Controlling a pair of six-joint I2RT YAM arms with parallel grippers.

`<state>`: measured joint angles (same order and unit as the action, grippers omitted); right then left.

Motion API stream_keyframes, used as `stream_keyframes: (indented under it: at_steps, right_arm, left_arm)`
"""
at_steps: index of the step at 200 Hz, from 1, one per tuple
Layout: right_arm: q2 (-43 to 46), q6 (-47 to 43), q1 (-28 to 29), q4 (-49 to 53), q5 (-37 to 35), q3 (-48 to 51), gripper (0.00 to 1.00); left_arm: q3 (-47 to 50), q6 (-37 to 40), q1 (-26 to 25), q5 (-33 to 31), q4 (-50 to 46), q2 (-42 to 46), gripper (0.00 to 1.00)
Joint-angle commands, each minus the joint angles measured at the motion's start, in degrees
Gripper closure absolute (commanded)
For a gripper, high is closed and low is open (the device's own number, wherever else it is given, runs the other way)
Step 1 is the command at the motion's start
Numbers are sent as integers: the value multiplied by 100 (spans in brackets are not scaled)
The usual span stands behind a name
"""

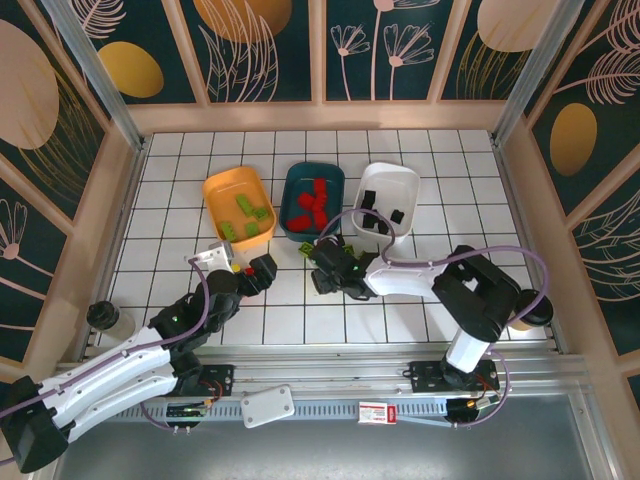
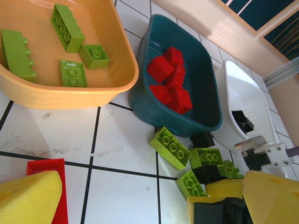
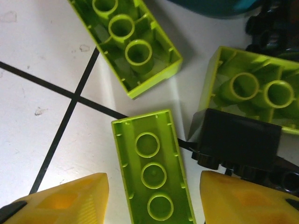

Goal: Sort the legos into containers by color
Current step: Pick up the lego from the center of the table, then place the lego in the container.

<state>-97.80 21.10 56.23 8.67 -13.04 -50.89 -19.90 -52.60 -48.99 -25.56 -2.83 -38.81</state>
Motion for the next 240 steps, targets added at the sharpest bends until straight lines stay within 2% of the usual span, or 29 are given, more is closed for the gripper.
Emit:
stream_keyframes:
  at_steps: [1, 33, 66, 91, 122, 154, 181, 240]
  right_arm:
    - [-240, -36, 103, 246, -190, -228, 47]
    - [-546, -20, 193, 370, -277, -356, 55]
    - [-593, -10, 313, 427, -314, -373, 72]
    - [-51, 17, 358, 269, -20, -65, 79]
    - [1087, -49, 403, -81, 797, 384, 83]
    - [1698, -269, 345, -360, 1313, 68, 84]
    - [1028, -645, 103, -612, 1673, -881, 84]
    - [-1552, -1027, -418, -694, 2252, -3689, 84]
  left_arm:
    - [48, 56, 21, -69, 11, 57, 2]
    - [48, 66, 21, -50, -23, 82, 1]
    - [13, 100, 20, -68, -89, 138, 1]
    - [-40, 145, 20, -153, -197, 219, 2]
    - [-64, 180, 21, -324, -311, 317, 1]
    - [-172, 69, 17, -700, -709, 460, 1]
    - [-227, -11, 19, -920, -982, 673, 1]
    - [-329, -57, 17, -902, -1294, 943, 2]
